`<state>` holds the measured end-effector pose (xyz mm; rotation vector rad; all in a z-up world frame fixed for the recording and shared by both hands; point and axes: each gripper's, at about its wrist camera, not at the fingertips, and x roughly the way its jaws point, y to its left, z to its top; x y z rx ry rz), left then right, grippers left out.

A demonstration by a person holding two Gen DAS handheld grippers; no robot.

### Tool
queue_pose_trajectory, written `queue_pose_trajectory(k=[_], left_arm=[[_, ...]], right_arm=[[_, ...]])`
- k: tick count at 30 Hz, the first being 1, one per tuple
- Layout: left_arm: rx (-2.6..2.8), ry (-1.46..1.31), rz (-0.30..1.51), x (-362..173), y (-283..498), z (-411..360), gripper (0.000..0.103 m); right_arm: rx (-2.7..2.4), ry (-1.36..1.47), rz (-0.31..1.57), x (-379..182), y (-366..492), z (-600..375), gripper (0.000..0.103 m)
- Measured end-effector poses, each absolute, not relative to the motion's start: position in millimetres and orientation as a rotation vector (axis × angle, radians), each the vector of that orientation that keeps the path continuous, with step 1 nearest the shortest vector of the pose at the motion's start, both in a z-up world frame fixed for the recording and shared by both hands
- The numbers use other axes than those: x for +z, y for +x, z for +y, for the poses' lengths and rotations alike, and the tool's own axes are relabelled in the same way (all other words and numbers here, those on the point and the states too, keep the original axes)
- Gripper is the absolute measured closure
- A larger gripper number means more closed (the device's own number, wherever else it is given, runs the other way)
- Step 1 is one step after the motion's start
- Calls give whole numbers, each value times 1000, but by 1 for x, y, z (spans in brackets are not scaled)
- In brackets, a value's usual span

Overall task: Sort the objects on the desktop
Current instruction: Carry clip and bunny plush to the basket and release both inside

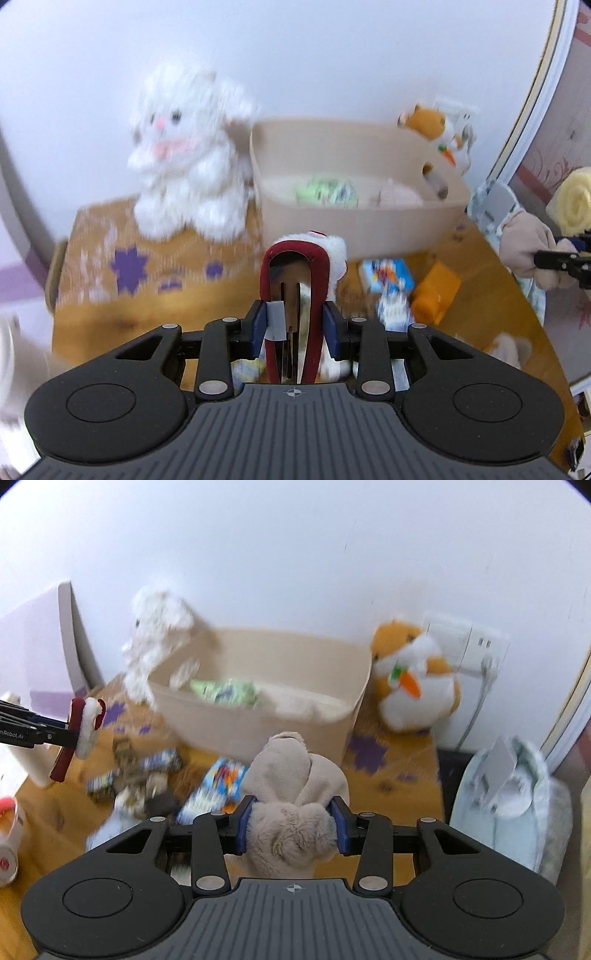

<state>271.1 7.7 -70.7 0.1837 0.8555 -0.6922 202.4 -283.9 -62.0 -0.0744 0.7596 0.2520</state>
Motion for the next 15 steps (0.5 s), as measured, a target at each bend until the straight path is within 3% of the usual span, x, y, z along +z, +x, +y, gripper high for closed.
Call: queue_pose_trajectory(k=[15], left_arm=[[-726, 266, 688, -23, 329, -69, 70]], right_arm=[[201, -105, 681, -25, 298, -296, 63]])
